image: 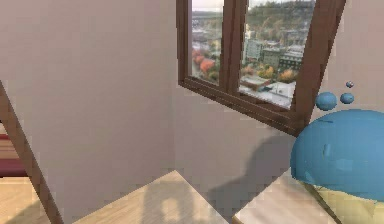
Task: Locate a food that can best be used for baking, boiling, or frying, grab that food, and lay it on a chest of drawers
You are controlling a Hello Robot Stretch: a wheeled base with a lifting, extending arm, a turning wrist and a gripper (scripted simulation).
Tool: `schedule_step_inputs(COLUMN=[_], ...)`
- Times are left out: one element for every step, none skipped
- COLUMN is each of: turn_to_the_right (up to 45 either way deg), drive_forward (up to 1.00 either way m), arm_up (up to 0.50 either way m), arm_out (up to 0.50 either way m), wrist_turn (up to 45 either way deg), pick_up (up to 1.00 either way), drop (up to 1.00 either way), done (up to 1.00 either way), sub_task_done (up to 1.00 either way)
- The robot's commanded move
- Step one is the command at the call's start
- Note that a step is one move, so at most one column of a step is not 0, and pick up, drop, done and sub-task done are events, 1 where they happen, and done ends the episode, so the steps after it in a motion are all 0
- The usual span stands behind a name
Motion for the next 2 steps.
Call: schedule_step_inputs(turn_to_the_right=[0.0,0.0], drive_forward=[0.00,0.00], arm_up=[0.00,0.00], arm_out=[0.00,0.00], wrist_turn=[45.0,39.0], pick_up=[0.00,0.00], drop=[0.00,0.00], done=[0.00,0.00], sub_task_done=[0.00,0.00])
